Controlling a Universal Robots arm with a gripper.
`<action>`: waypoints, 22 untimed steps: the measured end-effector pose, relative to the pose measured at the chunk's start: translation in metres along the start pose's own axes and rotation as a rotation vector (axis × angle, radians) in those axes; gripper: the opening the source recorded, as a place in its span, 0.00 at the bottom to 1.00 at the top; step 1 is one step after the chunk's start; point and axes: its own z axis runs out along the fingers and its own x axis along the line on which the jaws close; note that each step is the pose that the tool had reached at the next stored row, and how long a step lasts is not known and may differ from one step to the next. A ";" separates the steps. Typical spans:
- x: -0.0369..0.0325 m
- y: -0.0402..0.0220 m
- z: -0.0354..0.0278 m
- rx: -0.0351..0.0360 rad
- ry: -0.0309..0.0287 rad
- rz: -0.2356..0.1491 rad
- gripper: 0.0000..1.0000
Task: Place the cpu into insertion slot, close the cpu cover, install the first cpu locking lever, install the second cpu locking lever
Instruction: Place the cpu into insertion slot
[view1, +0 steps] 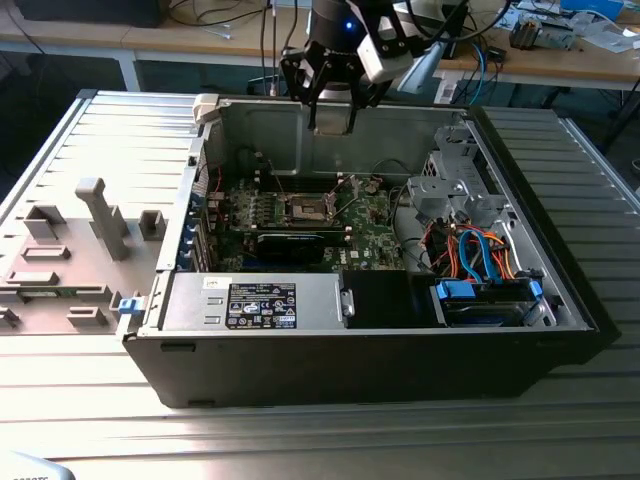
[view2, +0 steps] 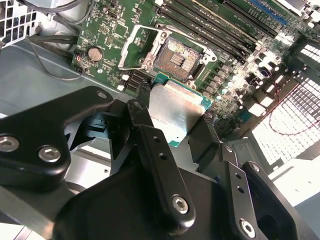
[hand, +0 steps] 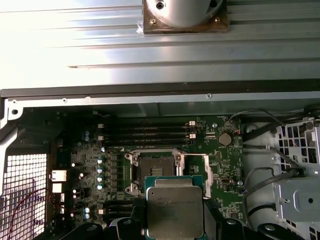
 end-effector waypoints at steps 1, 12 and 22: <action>0.0001 -0.0004 0.0013 0.0000 0.0000 0.000 0.55; 0.0003 -0.0013 0.0039 0.0000 0.0000 0.000 0.55; 0.0002 -0.0019 0.0103 0.0000 0.0000 0.000 0.55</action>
